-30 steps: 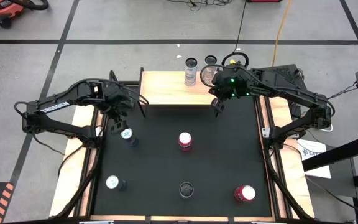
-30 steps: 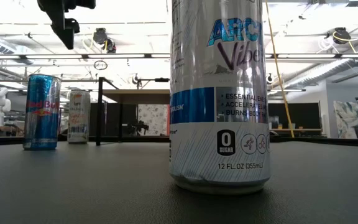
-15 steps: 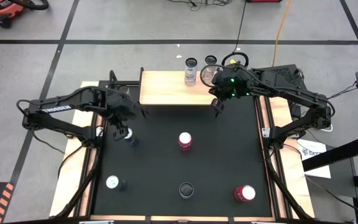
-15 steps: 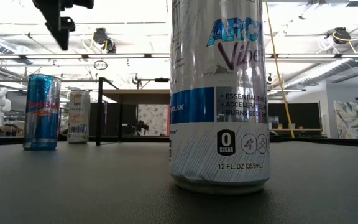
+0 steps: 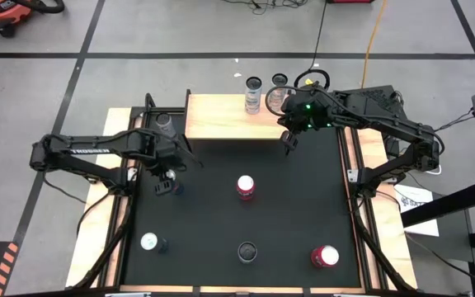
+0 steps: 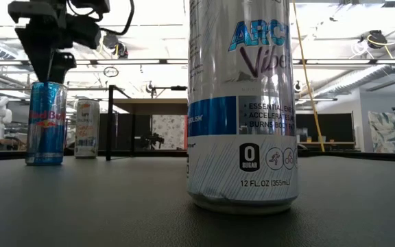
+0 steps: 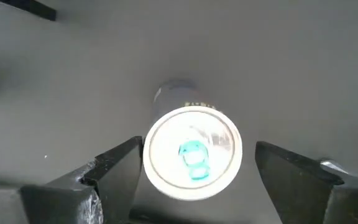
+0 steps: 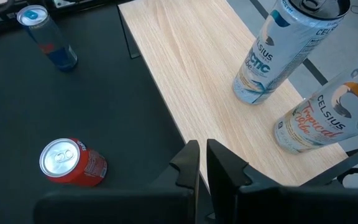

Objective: Place canned beverage on shelf
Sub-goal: Put the top blue soda can on the shelf

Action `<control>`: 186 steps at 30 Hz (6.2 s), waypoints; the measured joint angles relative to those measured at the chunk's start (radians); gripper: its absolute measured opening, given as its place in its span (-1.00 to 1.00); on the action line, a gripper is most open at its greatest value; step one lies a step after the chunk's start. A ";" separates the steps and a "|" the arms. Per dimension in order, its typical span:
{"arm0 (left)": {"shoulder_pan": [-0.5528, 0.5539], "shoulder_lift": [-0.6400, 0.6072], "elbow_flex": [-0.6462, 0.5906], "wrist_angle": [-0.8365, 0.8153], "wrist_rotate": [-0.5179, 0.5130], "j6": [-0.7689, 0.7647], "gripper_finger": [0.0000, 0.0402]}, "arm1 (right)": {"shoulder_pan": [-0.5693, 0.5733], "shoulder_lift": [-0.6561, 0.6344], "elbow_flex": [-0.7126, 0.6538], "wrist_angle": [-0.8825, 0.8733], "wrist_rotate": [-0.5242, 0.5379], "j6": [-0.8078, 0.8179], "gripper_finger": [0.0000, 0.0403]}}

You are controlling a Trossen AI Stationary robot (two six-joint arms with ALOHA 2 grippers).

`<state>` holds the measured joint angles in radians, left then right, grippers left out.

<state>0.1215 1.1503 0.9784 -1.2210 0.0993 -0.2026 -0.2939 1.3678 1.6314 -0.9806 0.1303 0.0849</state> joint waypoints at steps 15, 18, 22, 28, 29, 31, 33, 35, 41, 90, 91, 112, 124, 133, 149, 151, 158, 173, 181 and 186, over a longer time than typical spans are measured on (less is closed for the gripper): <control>0.000 0.000 -0.127 0.131 0.001 0.002 0.56 | 0.000 0.000 0.000 0.003 0.000 0.000 -0.94; 0.000 0.000 -0.127 0.145 0.000 0.022 0.53 | 0.000 0.000 0.000 0.003 0.000 -0.003 -0.94; 0.000 0.000 -0.127 0.144 -0.003 0.026 0.39 | 0.000 0.007 0.000 0.003 0.000 -0.003 -0.94; 0.001 -0.001 -0.126 0.139 0.002 0.027 0.14 | 0.000 0.025 0.000 0.003 0.000 -0.023 -0.94; 0.001 -0.002 -0.126 0.138 0.004 0.027 0.12 | 0.000 0.027 0.000 0.003 0.000 -0.025 -0.94; 0.001 -0.002 -0.125 0.135 0.004 0.028 0.10 | 0.000 0.027 0.000 0.003 0.000 -0.026 -0.94; 0.001 -0.001 -0.118 0.124 0.018 0.027 0.11 | 0.000 0.027 0.000 0.003 0.000 -0.026 -0.94; 0.000 0.000 -0.104 0.108 0.028 0.027 0.13 | 0.000 0.027 0.000 0.003 0.000 -0.026 -0.94; 0.005 0.000 -0.026 0.109 0.026 0.027 0.15 | 0.000 0.027 0.000 0.002 0.000 -0.056 -0.94; 0.416 0.619 1.088 -0.257 -0.052 0.612 0.16 | 0.000 0.026 0.000 -0.042 0.000 -0.041 -0.94; 0.423 0.624 1.092 -0.257 -0.052 0.612 0.16 | 0.000 0.026 0.000 -0.042 0.000 -0.034 -0.94; 0.474 0.700 1.109 -0.244 -0.036 0.636 0.16 | 0.000 0.026 0.000 -0.042 0.000 0.011 -0.94; 0.447 0.703 1.106 -0.246 -0.062 0.683 0.35 | 0.000 0.026 0.000 -0.042 0.000 0.008 -0.94; 0.446 0.705 1.104 -0.235 -0.096 0.680 0.50 | 0.000 0.026 0.000 -0.042 0.000 0.003 -0.94; 0.446 0.700 1.139 -0.220 -0.169 0.680 0.50 | 0.000 0.026 0.000 -0.042 0.000 0.005 -0.94; 0.446 0.700 1.167 -0.228 -0.169 0.679 0.50 | 0.000 0.026 0.000 -0.042 0.000 0.007 -0.94; 0.446 0.698 1.252 -0.299 -0.206 0.561 0.50 | 0.000 0.026 0.000 -0.050 -0.002 0.008 -0.94; 0.439 0.697 1.241 -0.348 -0.180 0.522 0.50 | 0.000 0.026 -0.001 -0.079 -0.003 0.008 -0.94; 0.439 0.670 1.241 -0.350 -0.181 0.496 0.50 | 0.000 0.026 -0.001 -0.110 -0.003 0.014 -0.94; 0.440 0.668 1.241 -0.350 -0.181 0.496 0.50 | 0.002 0.026 -0.001 -0.117 -0.003 0.034 -0.94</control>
<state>0.5613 1.8183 2.2192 -1.5715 -0.0822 0.2939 -0.2924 1.3933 1.6306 -1.0978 0.1268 0.1192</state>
